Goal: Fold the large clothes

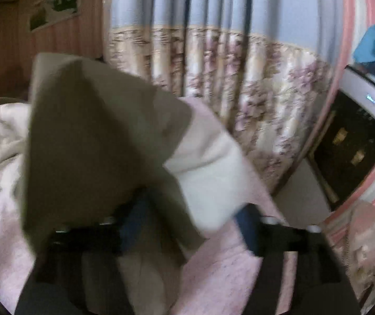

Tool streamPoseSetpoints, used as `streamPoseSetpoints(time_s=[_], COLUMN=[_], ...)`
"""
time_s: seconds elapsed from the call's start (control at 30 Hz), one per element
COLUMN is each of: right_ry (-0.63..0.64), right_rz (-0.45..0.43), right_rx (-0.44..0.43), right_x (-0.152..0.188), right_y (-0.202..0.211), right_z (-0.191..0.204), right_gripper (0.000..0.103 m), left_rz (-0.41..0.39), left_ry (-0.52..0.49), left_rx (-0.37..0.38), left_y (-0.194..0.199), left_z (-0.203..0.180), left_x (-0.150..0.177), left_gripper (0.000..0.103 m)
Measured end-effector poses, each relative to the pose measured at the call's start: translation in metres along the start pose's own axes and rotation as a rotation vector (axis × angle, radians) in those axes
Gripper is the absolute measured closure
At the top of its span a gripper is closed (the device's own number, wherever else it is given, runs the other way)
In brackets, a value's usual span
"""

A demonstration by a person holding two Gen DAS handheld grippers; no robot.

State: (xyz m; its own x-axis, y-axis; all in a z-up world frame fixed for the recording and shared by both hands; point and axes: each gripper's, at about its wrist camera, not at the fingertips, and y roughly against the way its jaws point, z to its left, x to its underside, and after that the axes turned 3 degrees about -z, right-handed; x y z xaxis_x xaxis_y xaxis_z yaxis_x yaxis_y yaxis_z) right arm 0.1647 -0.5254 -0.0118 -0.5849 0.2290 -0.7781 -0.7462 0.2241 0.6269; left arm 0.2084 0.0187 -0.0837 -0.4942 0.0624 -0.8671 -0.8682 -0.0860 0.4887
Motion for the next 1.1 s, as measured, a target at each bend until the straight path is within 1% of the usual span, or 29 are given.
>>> streamPoseSetpoints(time_s=[0.03,0.07,0.1,0.2,0.27,0.3,0.37,0.43,0.47,0.5,0.53,0.57,0.6,0.73,0.8,0.9,0.93,0.97,1.03,1.1], right_ry=[-0.037,-0.059,-0.072,-0.052,-0.051,-0.055,-0.049,0.004,0.018,0.033,0.051,0.064,0.088,0.164,0.181,0.202,0.202,0.2,0.189,0.16], right_rz=[-0.023,-0.039,-0.053,-0.1,-0.146,-0.192,-0.271,-0.365,-0.386,-0.385,-0.355,-0.325,-0.271,-0.094,-0.062,-0.01,-0.003,0.0,0.019,0.038], right_rx=[-0.058,-0.093,-0.117,-0.092,-0.102,-0.096,-0.085,-0.104,-0.125,-0.172,-0.233,-0.27,-0.301,-0.297,-0.287,-0.265,-0.264,-0.264,-0.273,-0.294], right_x=[0.002,0.006,0.008,0.01,0.011,0.011,0.011,0.014,0.015,0.018,0.021,0.024,0.031,0.055,0.06,0.06,0.059,0.06,0.058,0.058], right_y=[0.006,0.011,0.017,0.035,0.053,0.066,0.087,0.108,0.112,0.111,0.104,0.096,0.08,0.012,-0.011,-0.042,-0.047,-0.048,-0.06,-0.069], right_z=[-0.001,0.003,0.004,0.011,0.015,0.019,0.026,0.044,0.049,0.061,0.074,0.085,0.101,0.147,0.156,0.167,0.17,0.172,0.174,0.175], right_gripper=[0.019,0.013,0.012,0.011,0.009,0.008,0.004,0.002,0.002,0.002,0.002,0.002,0.002,0.002,0.002,0.002,0.002,0.002,0.002,0.003], left_rz=[0.001,-0.002,-0.003,-0.001,-0.003,-0.003,-0.006,-0.005,-0.002,0.005,0.009,0.016,0.023,0.058,0.075,0.084,0.088,0.11,0.126,0.167], left_ry=[-0.001,-0.002,-0.004,-0.009,-0.008,-0.007,-0.004,-0.004,-0.003,-0.002,-0.003,-0.007,-0.012,-0.02,-0.031,-0.064,-0.069,-0.075,-0.077,-0.098], left_rx=[-0.003,-0.004,-0.004,-0.001,0.003,0.004,0.006,0.006,0.009,0.013,0.014,0.015,0.016,0.018,0.011,-0.028,-0.03,-0.038,-0.033,-0.017], left_y=[-0.002,-0.002,-0.002,-0.003,-0.002,-0.002,0.0,-0.001,-0.003,-0.005,-0.007,-0.011,-0.015,-0.035,-0.048,-0.066,-0.072,-0.082,-0.093,-0.109], left_z=[0.001,0.002,0.002,0.002,0.0,-0.001,-0.002,-0.004,-0.005,-0.006,-0.008,-0.011,-0.014,-0.023,-0.027,-0.031,-0.032,-0.032,-0.031,-0.034], left_x=[-0.001,-0.001,-0.001,0.0,0.0,-0.001,-0.001,-0.001,-0.001,-0.001,-0.001,-0.001,0.0,0.003,0.004,0.001,-0.001,-0.004,-0.008,-0.012], left_gripper=[0.003,0.003,0.003,0.003,0.003,0.003,0.003,0.003,0.003,0.003,0.003,0.003,0.003,0.003,0.003,0.003,0.003,0.003,0.003,0.003])
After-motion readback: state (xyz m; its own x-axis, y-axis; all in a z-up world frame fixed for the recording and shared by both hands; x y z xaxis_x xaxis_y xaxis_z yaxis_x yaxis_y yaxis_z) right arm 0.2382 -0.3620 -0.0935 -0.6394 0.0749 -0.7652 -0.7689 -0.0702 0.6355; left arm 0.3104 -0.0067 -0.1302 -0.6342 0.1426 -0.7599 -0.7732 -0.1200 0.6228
